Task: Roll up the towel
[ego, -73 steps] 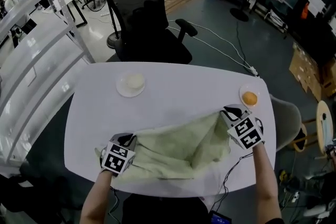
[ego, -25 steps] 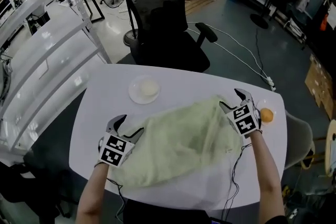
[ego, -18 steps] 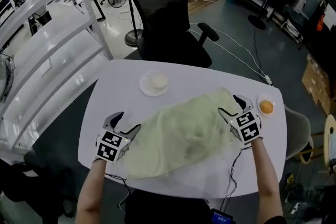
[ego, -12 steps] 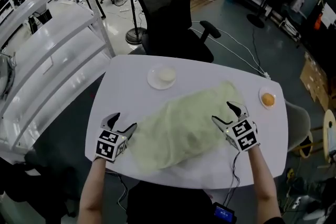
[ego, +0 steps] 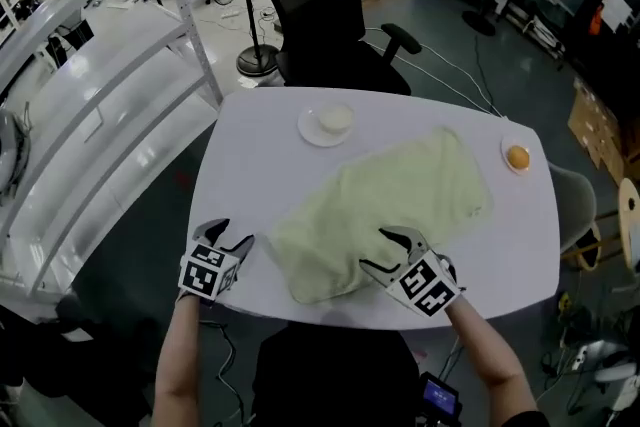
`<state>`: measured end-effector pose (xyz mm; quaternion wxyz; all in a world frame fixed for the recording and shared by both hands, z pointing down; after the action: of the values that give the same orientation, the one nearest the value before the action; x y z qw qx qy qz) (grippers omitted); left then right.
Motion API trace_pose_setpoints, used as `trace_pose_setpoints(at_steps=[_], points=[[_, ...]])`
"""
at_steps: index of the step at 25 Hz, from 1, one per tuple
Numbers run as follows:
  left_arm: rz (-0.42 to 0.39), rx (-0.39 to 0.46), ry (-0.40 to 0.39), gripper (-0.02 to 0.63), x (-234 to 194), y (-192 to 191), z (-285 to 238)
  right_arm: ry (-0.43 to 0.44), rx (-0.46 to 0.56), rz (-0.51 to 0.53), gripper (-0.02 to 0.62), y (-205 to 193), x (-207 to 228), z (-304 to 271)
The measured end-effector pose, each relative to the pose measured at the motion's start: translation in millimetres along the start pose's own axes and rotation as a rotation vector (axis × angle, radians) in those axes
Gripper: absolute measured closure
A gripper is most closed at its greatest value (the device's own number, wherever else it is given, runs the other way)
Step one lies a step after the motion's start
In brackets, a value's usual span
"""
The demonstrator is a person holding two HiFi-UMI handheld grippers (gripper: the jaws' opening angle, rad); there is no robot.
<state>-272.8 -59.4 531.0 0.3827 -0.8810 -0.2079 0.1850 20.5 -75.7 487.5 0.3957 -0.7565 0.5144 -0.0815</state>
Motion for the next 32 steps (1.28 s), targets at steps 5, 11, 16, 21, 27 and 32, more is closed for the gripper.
trace_pose_setpoints(at_steps=[5,11,16,21,27,32], points=[[-0.095,-0.138,-0.125,0.311,14,-33,-16,0.134,-0.04,0.045,0.296,-6,-83,-19],[-0.184,-0.166,-0.166,0.369,24,-43,-41,0.243,-0.083,0.068,0.311,-11,-148,-40],[-0.205,-0.164,-0.191,0.407,29,-35,-57,0.313,-0.117,0.049,0.339,-14,-182,-61],[-0.238,-0.171,-0.189,0.449,34,-27,-69,0.295,-0.146,0.045,0.406,-20,-190,-80],[-0.311,-0.176,-0.099,0.566,30,-11,-75,0.257,-0.109,0.055,0.532,-13,-174,-74],[-0.517,-0.15,-0.074,0.577,38,44,-69,0.229,-0.026,-0.065,0.534,11,-125,-41]])
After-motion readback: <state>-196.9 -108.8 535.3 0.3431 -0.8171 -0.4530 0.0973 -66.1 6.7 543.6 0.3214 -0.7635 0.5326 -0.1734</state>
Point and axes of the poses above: the fingertips, and each gripper's own axes: z backward along the fingers, x to its right, y out of its top, the point moved 4 cm from there along z, backward along the fingers, and after that the axes turned 13 degrees about -y, right-handed, at the moved point
